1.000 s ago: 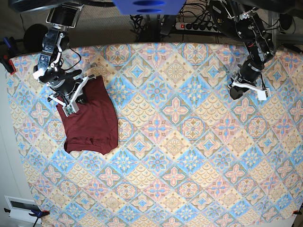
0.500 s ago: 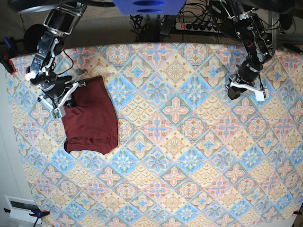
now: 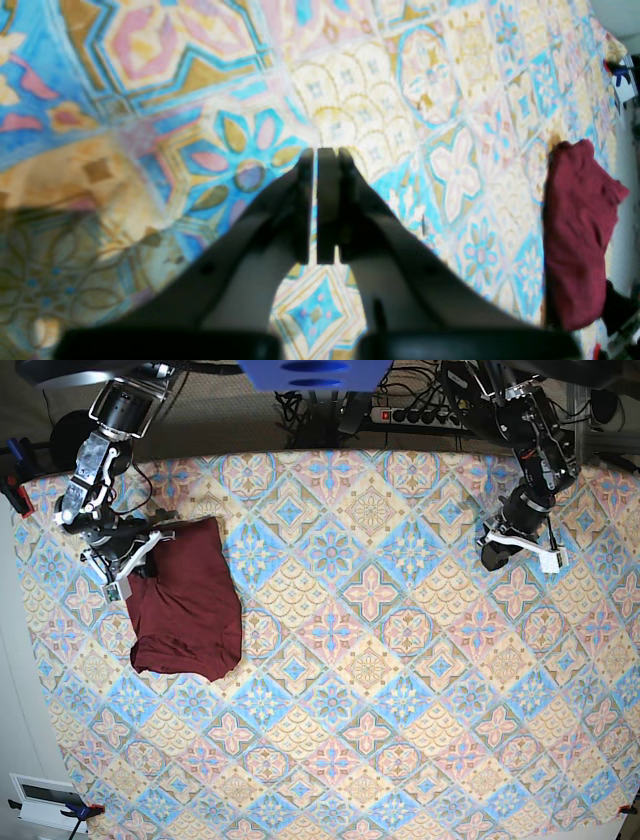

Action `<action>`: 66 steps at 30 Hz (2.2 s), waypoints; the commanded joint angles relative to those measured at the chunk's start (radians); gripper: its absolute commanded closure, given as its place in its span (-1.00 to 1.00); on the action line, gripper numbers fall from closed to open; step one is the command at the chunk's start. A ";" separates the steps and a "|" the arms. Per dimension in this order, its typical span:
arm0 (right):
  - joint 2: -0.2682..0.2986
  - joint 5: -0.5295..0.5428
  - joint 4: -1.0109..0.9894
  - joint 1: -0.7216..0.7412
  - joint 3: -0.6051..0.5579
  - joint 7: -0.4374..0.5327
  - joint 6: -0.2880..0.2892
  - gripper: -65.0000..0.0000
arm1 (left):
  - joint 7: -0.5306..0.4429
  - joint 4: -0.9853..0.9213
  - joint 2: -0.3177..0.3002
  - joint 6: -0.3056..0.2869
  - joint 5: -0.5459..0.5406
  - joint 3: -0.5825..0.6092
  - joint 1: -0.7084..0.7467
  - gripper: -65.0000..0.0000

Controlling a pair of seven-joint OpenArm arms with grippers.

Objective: Layout the t-shirt on the table in an organized manner, then fold the t-shirt properly

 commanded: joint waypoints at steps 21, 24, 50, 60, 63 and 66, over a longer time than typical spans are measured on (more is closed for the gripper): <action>0.011 0.154 0.474 -0.261 0.131 -0.091 0.003 1.00 | 0.071 0.298 -0.041 -0.010 -0.017 -0.008 0.168 0.99; 0.008 0.177 0.474 -0.336 0.168 -0.091 0.003 1.00 | 0.063 0.299 -0.096 -0.010 -0.019 -0.010 0.255 0.99; 0.011 0.031 0.186 -0.790 0.116 -0.066 0.003 1.00 | 0.038 0.135 -0.102 -0.010 0.119 -0.181 0.740 0.99; 0.054 -0.072 -0.265 -0.603 -0.039 0.112 0.003 1.00 | -0.335 -0.354 -0.157 -0.010 0.339 0.155 0.559 1.00; 0.054 -0.159 -0.388 -0.539 -0.033 0.196 0.003 1.00 | -0.454 -0.537 -0.166 -0.010 0.360 0.264 0.485 1.00; 0.054 -0.250 -0.500 -0.493 -0.036 0.288 0.003 1.00 | -0.548 -0.721 -0.166 -0.010 0.376 0.343 0.401 0.99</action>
